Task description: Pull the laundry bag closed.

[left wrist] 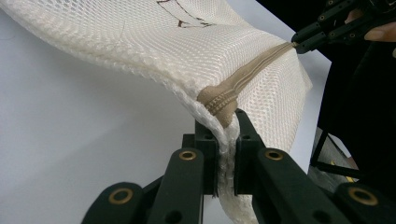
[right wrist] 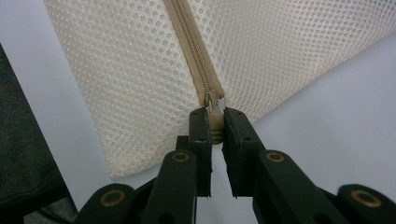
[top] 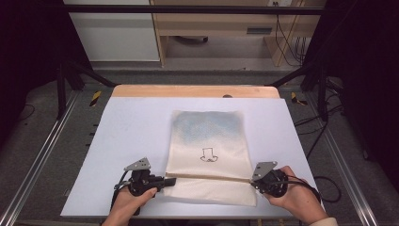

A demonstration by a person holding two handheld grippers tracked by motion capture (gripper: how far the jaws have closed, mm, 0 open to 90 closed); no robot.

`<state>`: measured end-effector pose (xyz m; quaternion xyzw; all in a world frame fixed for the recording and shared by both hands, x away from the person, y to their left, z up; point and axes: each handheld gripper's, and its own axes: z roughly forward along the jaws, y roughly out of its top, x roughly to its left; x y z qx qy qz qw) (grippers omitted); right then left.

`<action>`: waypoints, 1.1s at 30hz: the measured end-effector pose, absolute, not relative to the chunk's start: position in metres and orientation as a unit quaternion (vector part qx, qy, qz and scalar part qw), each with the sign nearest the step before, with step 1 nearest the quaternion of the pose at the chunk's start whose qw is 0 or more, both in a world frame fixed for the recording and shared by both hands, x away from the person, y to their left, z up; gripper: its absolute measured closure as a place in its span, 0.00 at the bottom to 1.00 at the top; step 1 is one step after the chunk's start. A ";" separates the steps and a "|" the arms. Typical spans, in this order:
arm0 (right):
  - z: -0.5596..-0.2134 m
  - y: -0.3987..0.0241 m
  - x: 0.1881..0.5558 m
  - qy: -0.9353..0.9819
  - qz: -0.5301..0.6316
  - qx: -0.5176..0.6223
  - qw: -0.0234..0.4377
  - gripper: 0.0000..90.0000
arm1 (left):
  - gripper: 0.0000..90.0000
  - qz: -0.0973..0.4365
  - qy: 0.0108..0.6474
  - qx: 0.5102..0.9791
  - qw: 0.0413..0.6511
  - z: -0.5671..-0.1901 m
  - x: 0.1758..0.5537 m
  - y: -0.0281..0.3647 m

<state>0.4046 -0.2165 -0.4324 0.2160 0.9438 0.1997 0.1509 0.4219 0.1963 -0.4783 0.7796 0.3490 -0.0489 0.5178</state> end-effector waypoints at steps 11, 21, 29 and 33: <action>-0.436 -0.216 0.402 0.941 0.209 0.225 0.145 0.91 | 0.91 -0.042 0.352 0.786 0.507 -0.480 0.420 0.195; -0.436 -0.214 0.403 0.940 0.210 0.225 0.144 0.91 | 0.90 -0.038 0.353 0.786 0.506 -0.480 0.419 0.195; -0.435 -0.213 0.404 0.938 0.220 0.230 0.139 0.86 | 0.80 -0.033 0.358 0.782 0.508 -0.477 0.417 0.196; -0.434 -0.211 0.403 0.938 0.222 0.226 0.141 0.79 | 0.73 -0.024 0.362 0.781 0.509 -0.476 0.416 0.198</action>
